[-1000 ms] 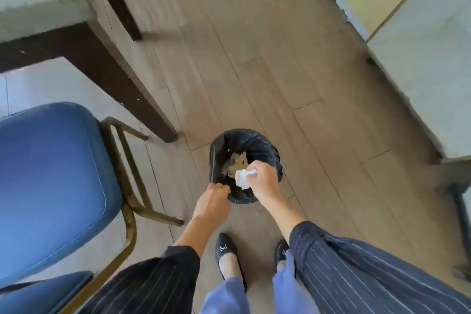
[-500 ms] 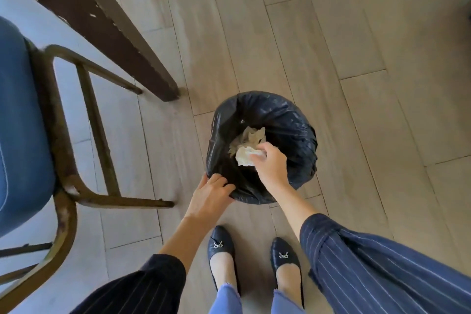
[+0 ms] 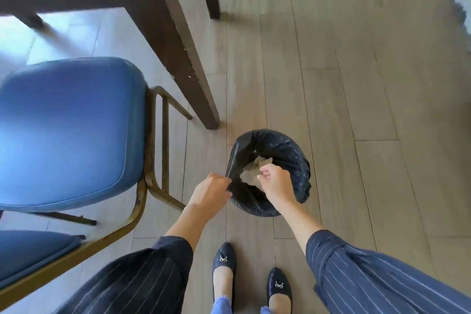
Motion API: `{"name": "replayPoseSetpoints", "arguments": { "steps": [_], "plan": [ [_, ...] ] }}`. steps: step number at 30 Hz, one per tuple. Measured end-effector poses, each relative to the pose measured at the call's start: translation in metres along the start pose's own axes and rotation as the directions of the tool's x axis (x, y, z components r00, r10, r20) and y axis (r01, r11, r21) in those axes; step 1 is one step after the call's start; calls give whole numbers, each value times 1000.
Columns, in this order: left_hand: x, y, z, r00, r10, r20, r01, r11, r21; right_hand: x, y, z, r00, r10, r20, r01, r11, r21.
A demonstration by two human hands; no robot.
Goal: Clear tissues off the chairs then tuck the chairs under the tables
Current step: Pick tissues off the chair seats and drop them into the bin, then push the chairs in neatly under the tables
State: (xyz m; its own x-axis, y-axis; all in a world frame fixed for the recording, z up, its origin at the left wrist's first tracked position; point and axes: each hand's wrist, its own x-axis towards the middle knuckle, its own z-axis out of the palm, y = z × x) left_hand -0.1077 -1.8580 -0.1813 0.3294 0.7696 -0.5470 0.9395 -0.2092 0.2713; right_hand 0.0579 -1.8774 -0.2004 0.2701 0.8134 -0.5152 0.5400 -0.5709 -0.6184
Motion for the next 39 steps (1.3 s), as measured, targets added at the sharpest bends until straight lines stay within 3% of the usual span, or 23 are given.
{"name": "replayPoseSetpoints", "arguments": {
  "steps": [6,10,15,19,22,24,27,29,30,31,33,36,39],
  "plan": [
    [-97,8,-169,981,-112,-159,116,993,17,-80,-153,-76,971,-201,130,206,978,-21],
    [-191,-1,-283,959,-181,-219,200,977,69,-150,-272,-117,856,-463,230,490,868,-76],
    [-322,-44,-377,879,-366,-306,380,925,-14,-241,-392,-134,699,-646,305,701,704,-115],
    [-420,-87,-400,790,-524,-318,526,846,-86,-310,-438,-103,608,-692,390,775,624,-100],
    [-480,-138,-384,743,-640,-194,618,768,-166,-366,-449,-68,548,-702,455,803,594,-51],
    [-510,-168,-368,764,-621,-173,584,781,-223,-403,-451,-43,539,-698,472,801,597,-31],
    [-541,-197,-342,789,-560,-253,438,801,-408,-447,-447,3,574,-662,481,770,637,-41],
    [-546,-215,-326,772,-516,-372,323,822,-469,-466,-436,33,635,-693,341,759,642,-110],
    [-547,-223,-321,771,-473,-426,267,848,-458,-472,-428,47,646,-743,177,763,623,-173],
    [-546,-232,-316,768,-432,-473,216,870,-443,-477,-421,57,609,-793,9,771,589,-243],
    [-545,-247,-312,750,-398,-528,145,878,-456,-480,-411,70,496,-850,-179,769,526,-363],
    [-544,-273,-305,720,-393,-572,53,853,-519,-475,-411,75,429,-860,-277,734,510,-448],
    [-542,-295,-302,719,-308,-623,-27,883,-468,-473,-413,80,392,-860,-327,704,509,-495]
  ]
}}
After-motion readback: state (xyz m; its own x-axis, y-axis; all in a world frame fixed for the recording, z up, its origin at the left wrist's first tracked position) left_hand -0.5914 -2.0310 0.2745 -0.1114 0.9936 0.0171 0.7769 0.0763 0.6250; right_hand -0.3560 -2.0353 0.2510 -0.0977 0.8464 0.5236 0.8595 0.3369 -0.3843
